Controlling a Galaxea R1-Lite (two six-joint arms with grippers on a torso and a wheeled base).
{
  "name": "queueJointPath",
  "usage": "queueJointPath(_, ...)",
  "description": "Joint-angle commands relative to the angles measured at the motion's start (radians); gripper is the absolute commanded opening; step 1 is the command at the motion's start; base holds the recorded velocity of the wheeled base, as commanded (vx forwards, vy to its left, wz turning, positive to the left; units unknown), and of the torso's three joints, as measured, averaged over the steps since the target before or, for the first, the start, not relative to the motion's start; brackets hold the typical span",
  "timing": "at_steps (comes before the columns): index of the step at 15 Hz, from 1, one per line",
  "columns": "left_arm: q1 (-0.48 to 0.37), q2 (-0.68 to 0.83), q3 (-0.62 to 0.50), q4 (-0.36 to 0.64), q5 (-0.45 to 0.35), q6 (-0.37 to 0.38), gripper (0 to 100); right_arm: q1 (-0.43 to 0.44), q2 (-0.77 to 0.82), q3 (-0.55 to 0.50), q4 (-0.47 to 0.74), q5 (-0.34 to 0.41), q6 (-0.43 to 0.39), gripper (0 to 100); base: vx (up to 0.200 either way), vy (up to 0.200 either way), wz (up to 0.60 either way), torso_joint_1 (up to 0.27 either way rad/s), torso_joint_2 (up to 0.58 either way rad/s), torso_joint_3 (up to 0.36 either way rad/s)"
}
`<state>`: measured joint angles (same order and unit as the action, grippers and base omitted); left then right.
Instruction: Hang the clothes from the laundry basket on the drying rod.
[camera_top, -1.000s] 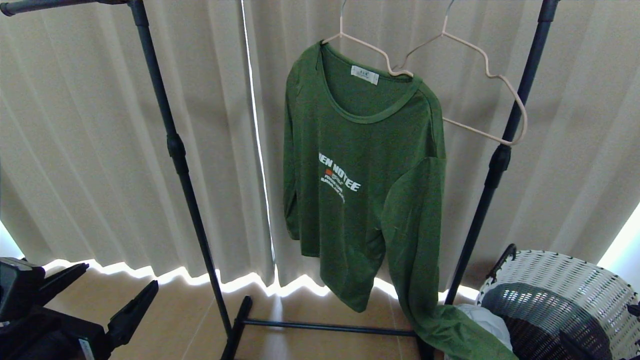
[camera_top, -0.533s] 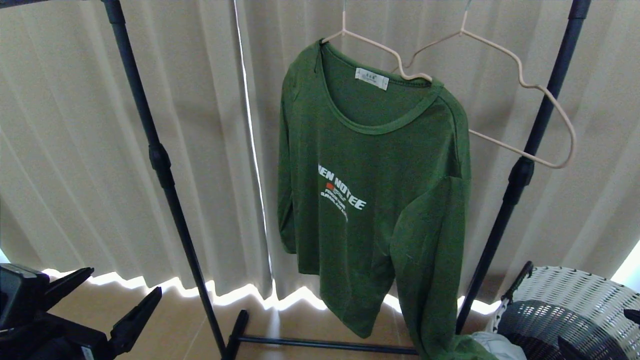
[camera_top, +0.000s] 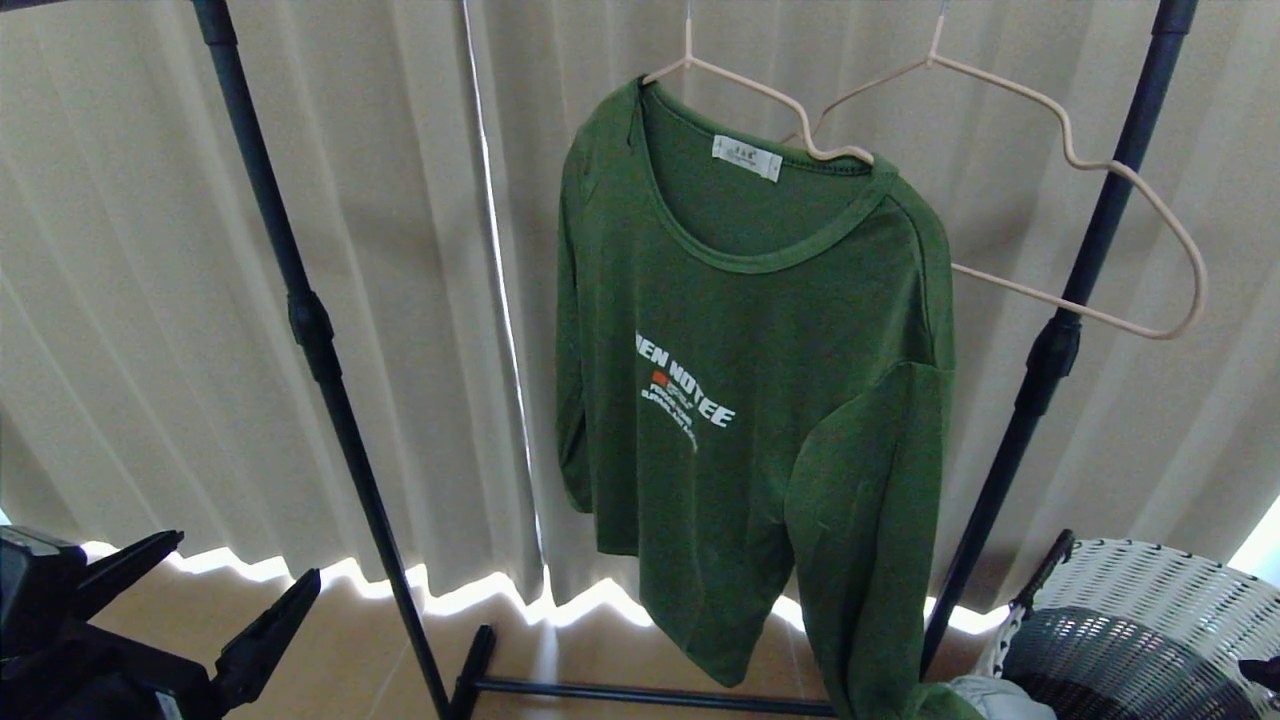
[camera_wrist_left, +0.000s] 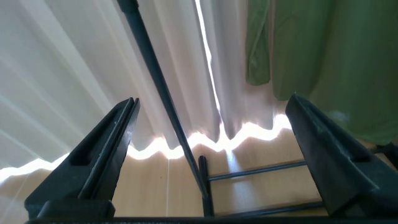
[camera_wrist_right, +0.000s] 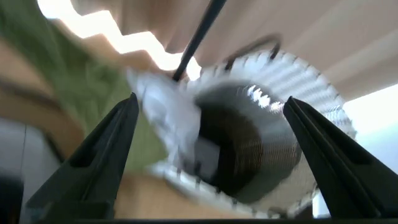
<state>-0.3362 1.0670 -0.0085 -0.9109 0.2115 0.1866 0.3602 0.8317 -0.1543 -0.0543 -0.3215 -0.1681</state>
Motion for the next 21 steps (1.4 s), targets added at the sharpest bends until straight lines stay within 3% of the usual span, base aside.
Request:
queueJointPath(1, 0.0, -0.004, -0.004, 0.0, 0.0, 0.001, 100, 0.0, 0.041, -0.037, 0.047, 0.055, -0.001, 100, 0.0, 0.0, 0.0, 0.0, 0.0, 0.0)
queueJointPath(6, -0.001, -0.012, -0.001, 0.001, 0.002, 0.005, 100, 0.005, 0.251, -0.093, 0.08, 0.154, -0.001, 100, 0.0, 0.0, 0.0, 0.0, 0.0, 0.0)
queueJointPath(9, -0.001, -0.012, 0.004, 0.0, 0.002, 0.014, 100, 0.008, 0.506, -0.197, 0.074, 0.194, 0.005, 100, 0.0, 0.0, 0.0, 0.0, 0.0, 0.0)
queueJointPath(12, -0.001, -0.018, 0.005, 0.001, 0.002, 0.027, 100, 0.083, 0.629, -0.237, 0.051, 0.243, 0.002, 100, 0.0, 0.0, 0.0, 0.0, 0.0, 0.0)
queueJointPath(16, -0.001, -0.027, 0.007, 0.001, 0.002, 0.033, 100, 0.109, 0.845, -0.312, -0.162, 0.236, 0.005, 100, 0.0, 0.0, 0.0, 0.0, 0.0, 0.0)
queueJointPath(21, -0.004, -0.025, 0.009, 0.003, 0.002, 0.034, 100, 0.137, 0.9, -0.481, -0.219, 0.289, 0.035, 100, 0.0, 0.0, 0.0, 0.0, 0.0, 0.0)
